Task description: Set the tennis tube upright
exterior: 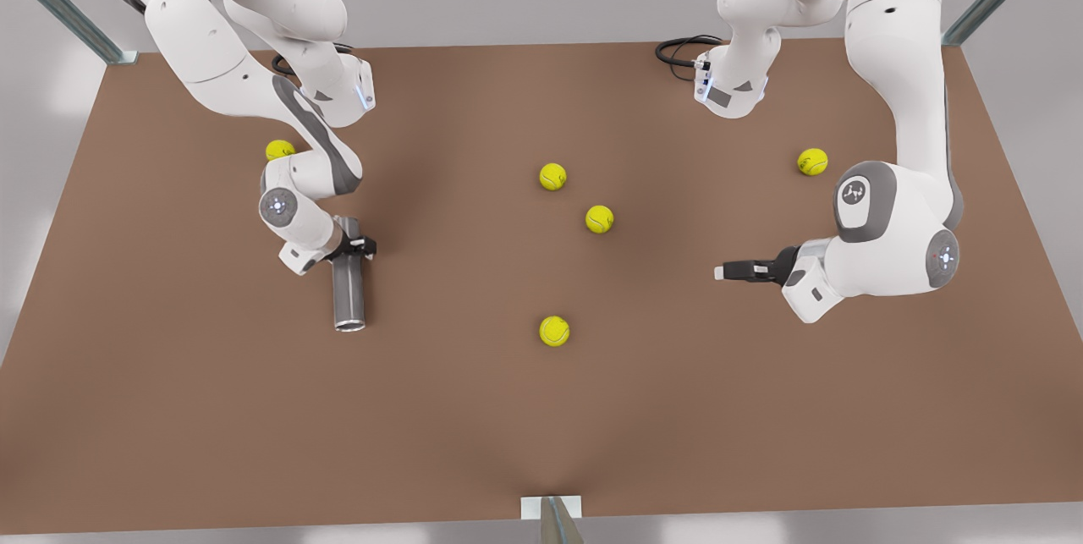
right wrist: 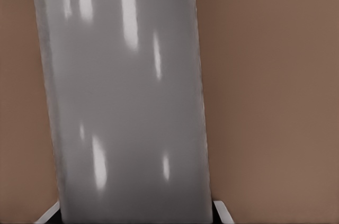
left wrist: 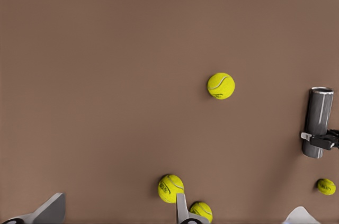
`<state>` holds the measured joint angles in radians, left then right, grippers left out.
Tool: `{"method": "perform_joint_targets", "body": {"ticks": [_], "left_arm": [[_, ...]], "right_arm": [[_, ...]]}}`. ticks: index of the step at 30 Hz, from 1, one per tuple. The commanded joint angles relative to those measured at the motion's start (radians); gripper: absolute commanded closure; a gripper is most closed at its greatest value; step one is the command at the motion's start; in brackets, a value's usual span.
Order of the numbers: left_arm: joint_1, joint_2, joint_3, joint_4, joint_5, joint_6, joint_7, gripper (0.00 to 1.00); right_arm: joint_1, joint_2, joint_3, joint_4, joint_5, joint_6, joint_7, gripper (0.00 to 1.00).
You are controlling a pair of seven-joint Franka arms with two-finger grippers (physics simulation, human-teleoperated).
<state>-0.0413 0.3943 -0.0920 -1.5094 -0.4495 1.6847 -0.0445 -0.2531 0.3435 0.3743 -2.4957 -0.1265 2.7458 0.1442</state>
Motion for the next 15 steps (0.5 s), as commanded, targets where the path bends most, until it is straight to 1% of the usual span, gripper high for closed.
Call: {"method": "perform_joint_targets", "body": {"ticks": [1, 5, 9, 15], "left_arm": [[0.000, 0.000, 0.000, 0.000, 0.000, 0.000, 0.000, 0.01], [0.000, -0.002, 0.000, 0.000, 0.000, 0.000, 0.000, 0.01], [0.000, -0.002, 0.000, 0.000, 0.000, 0.000, 0.000, 0.01], [0.000, -0.002, 0.000, 0.000, 0.000, 0.001, 0.002, 0.01]], "right_arm": [[0.000, 0.000, 0.000, 0.000, -0.001, 0.002, 0.000, 0.04], [0.002, 0.002, -0.002, -0.008, -0.019, 0.017, -0.002, 0.04], [0.000, 0.000, 0.000, -0.008, -0.021, 0.015, -0.003, 0.10], [0.002, 0.000, 0.000, -0.008, -0.021, 0.015, -0.003, 0.10]]}}
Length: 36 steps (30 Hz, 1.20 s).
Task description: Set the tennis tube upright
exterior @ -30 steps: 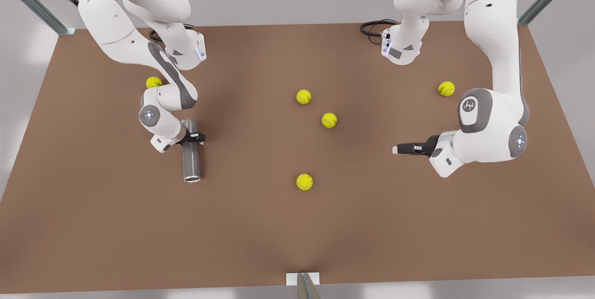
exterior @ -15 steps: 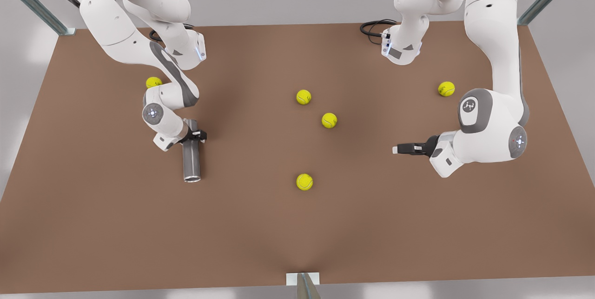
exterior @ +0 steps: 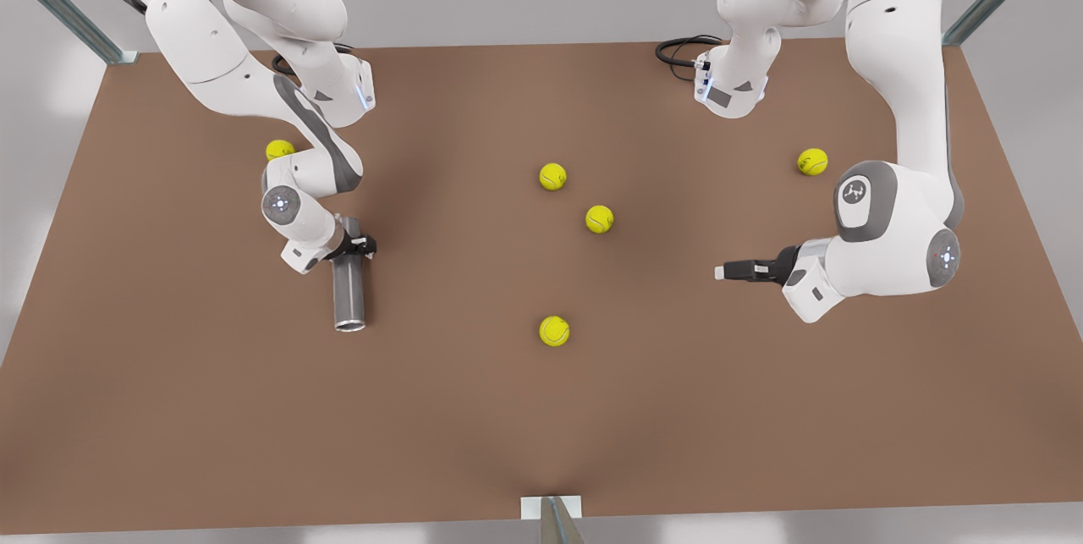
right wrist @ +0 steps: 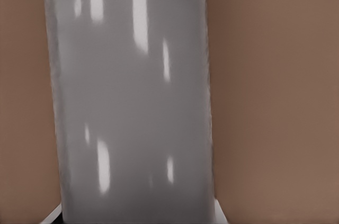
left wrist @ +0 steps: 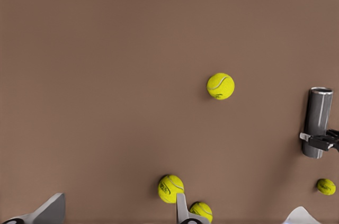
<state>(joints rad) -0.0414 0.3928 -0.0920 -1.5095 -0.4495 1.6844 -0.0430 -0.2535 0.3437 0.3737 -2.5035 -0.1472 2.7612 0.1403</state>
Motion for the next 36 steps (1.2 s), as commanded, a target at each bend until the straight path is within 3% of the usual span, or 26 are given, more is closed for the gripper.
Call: {"method": "perform_joint_targets", "body": {"ticks": [1, 36], "left_arm": [[0.000, 0.000, 0.000, 0.000, 0.000, 0.000, 0.000, 0.01], [0.006, -0.008, 0.000, 0.002, 0.002, -0.002, -0.011, 0.01]], "right_arm": [[0.000, 0.000, 0.001, 0.000, 0.000, 0.000, -0.001, 0.10], [-0.003, 0.001, 0.001, 0.000, -0.008, 0.002, -0.001, 0.19]]}}
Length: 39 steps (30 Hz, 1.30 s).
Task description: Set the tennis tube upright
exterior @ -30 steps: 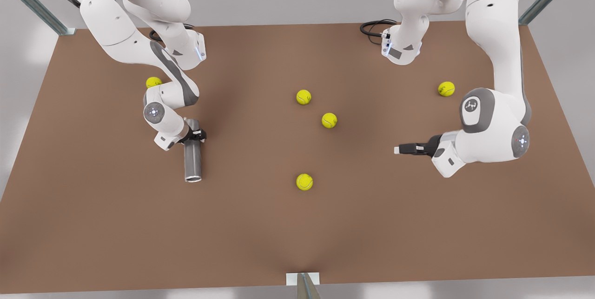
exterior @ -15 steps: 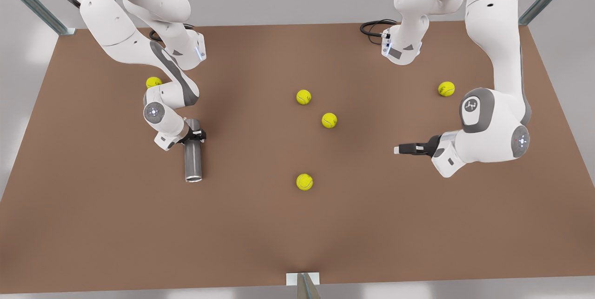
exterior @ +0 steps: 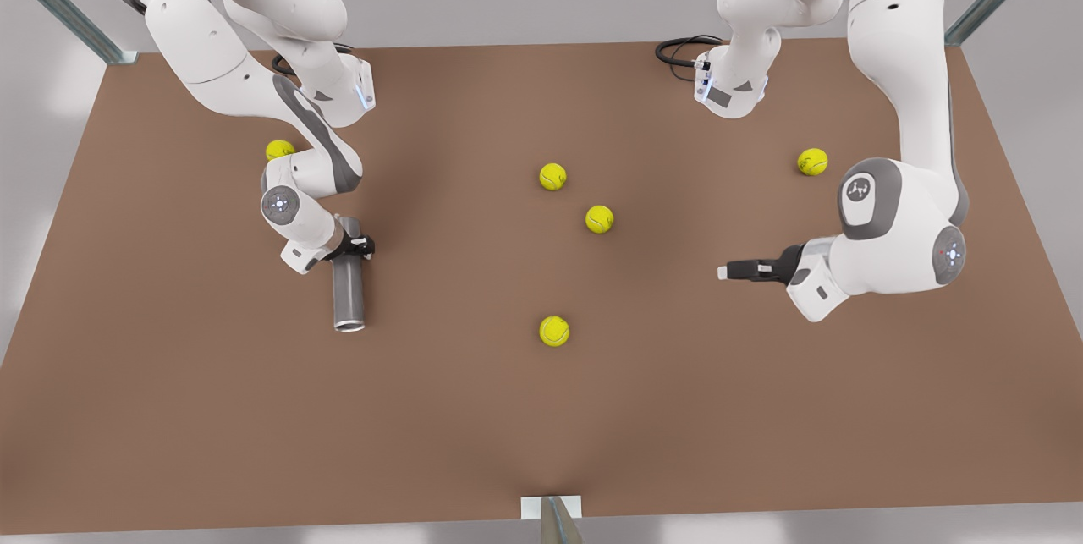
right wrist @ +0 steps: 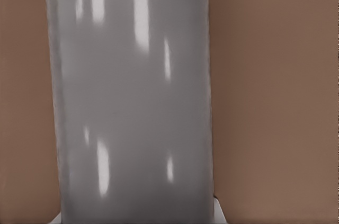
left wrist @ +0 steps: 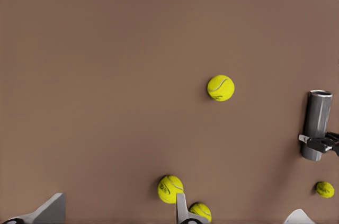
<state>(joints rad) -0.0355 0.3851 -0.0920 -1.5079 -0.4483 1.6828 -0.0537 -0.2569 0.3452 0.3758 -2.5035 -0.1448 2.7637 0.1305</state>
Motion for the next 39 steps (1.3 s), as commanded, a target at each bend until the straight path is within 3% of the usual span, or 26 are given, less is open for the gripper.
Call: {"method": "perform_joint_targets", "body": {"ticks": [1, 39], "left_arm": [[0.000, 0.000, 0.000, 0.000, 0.000, 0.000, 0.000, 0.01], [0.016, -0.031, -0.002, 0.064, -0.035, -0.011, -0.006, 0.01]], "right_arm": [[0.001, 0.000, -0.001, 0.000, -0.010, -0.001, 0.009, 0.19], [-0.019, -0.038, 0.002, -0.043, -0.015, -0.010, -0.003, 0.19]]}}
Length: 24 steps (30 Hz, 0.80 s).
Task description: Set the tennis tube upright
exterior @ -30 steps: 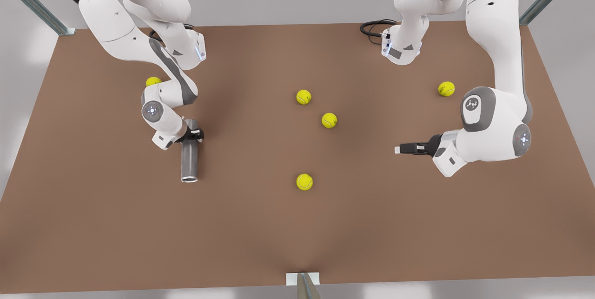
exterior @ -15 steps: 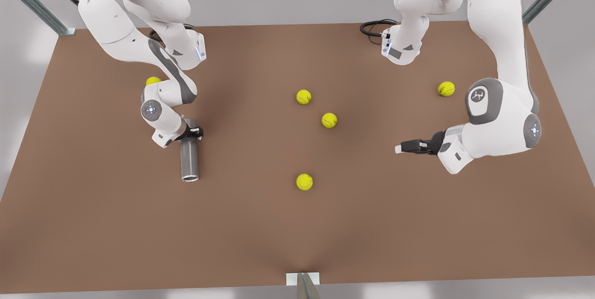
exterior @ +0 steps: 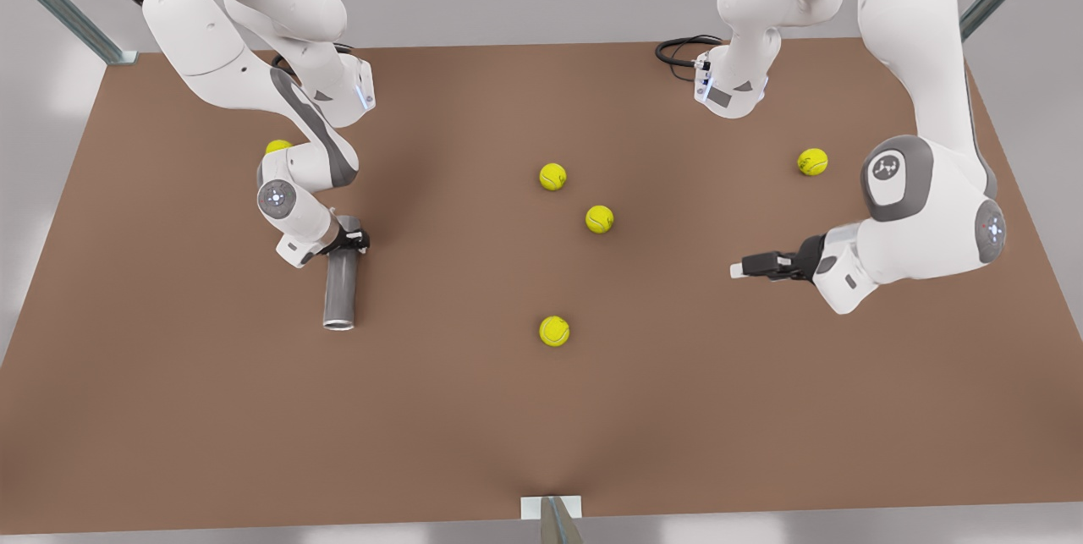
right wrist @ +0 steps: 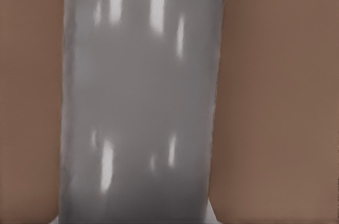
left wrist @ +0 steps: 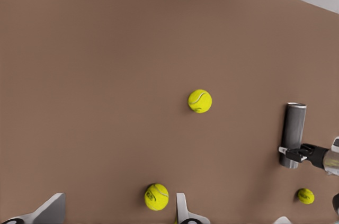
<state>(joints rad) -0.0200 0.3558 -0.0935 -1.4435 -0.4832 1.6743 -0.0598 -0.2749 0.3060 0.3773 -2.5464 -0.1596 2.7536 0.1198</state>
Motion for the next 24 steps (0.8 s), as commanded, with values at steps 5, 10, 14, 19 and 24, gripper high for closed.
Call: {"method": "perform_joint_targets", "body": {"ticks": [5, 10, 14, 19, 24], "left_arm": [[0.000, 0.003, -0.002, 0.000, 0.000, 0.002, 0.002, 0.01], [0.000, 0.003, -0.002, 0.000, -0.002, 0.002, 0.000, 0.01], [-0.002, 0.012, 0.000, 0.000, -0.012, 0.007, 0.000, 0.01], [0.000, 0.020, 0.000, 0.000, -0.020, 0.009, 0.000, 0.01], [-0.002, 0.022, 0.000, 0.000, -0.021, 0.009, 0.000, 0.01]], "right_arm": [[0.000, 0.002, 0.000, 0.000, 0.000, -0.009, -0.045, 0.17], [-0.003, 0.002, 0.000, 0.000, 0.000, -0.003, -0.046, 0.21], [-0.003, 0.002, 0.000, 0.000, 0.000, 0.000, -0.031, 0.24], [-0.004, 0.002, 0.000, 0.000, 0.000, 0.000, -0.020, 0.27], [-0.003, 0.001, 0.000, 0.000, 0.000, 0.000, -0.019, 0.29]]}}
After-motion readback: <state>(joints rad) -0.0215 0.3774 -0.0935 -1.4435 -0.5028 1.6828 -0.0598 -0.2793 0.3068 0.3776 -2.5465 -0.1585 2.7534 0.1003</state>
